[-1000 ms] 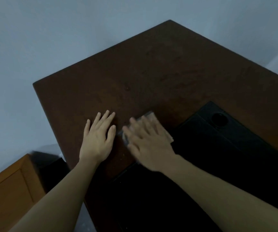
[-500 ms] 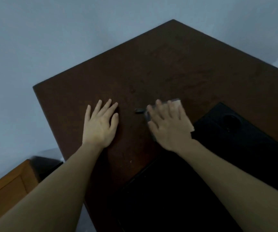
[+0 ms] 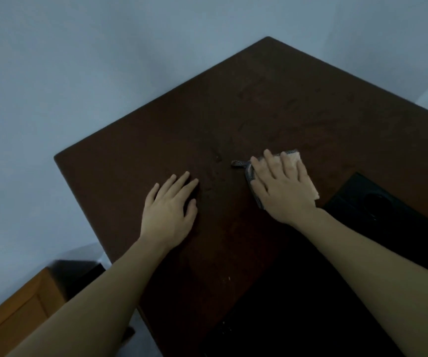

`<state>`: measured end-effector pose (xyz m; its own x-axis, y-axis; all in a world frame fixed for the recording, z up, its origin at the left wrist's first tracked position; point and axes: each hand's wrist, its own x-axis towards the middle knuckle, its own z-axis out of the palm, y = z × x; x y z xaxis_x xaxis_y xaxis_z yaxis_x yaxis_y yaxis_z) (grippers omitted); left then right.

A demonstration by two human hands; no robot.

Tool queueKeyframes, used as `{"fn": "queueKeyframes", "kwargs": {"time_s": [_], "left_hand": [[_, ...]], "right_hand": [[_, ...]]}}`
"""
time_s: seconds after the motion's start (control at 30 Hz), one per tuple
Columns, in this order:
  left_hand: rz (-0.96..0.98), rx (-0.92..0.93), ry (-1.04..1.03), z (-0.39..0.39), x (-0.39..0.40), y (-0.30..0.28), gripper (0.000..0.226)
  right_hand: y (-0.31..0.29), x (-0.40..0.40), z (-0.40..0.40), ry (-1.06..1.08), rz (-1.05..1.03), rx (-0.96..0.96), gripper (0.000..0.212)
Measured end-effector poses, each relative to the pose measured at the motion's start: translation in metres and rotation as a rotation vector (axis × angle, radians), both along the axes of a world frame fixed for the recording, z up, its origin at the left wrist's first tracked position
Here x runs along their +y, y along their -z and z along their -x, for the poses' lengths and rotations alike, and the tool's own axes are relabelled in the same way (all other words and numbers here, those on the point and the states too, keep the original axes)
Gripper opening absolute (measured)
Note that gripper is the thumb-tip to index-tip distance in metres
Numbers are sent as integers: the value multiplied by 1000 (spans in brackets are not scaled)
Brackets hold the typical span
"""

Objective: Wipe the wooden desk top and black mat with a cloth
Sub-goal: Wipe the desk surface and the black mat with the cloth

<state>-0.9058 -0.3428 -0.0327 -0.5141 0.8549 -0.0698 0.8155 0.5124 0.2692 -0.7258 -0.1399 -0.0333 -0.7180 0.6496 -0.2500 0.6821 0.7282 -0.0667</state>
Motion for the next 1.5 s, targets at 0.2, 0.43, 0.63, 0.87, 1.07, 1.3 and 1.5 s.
{"fn": "queueKeyframes", "kwargs": {"time_s": [0.2, 0.43, 0.63, 0.87, 1.07, 1.3, 1.5], "left_hand": [[29, 33, -58, 59, -5, -1, 53], [-2, 5, -59, 75, -10, 2, 52], [-20, -6, -51, 79, -9, 4, 52], [-8, -14, -49, 79, -10, 1, 53], [-5, -3, -43, 81, -10, 3, 53], [-46, -18, -49, 82, -11, 6, 53], [-58, -29, -43, 83, -10, 5, 61]], "right_hand": [[-3, -64, 17, -250, -16, 37, 61], [-4, 0, 3, -266, -89, 18, 59], [-7, 16, 51, 86, 18, -52, 60], [-11, -70, 27, -419, 70, 24, 60], [0, 29, 25, -14, -71, -46, 62], [-6, 2, 109, 62, 49, -25, 62], [-10, -67, 67, -338, 45, 23, 66]]}}
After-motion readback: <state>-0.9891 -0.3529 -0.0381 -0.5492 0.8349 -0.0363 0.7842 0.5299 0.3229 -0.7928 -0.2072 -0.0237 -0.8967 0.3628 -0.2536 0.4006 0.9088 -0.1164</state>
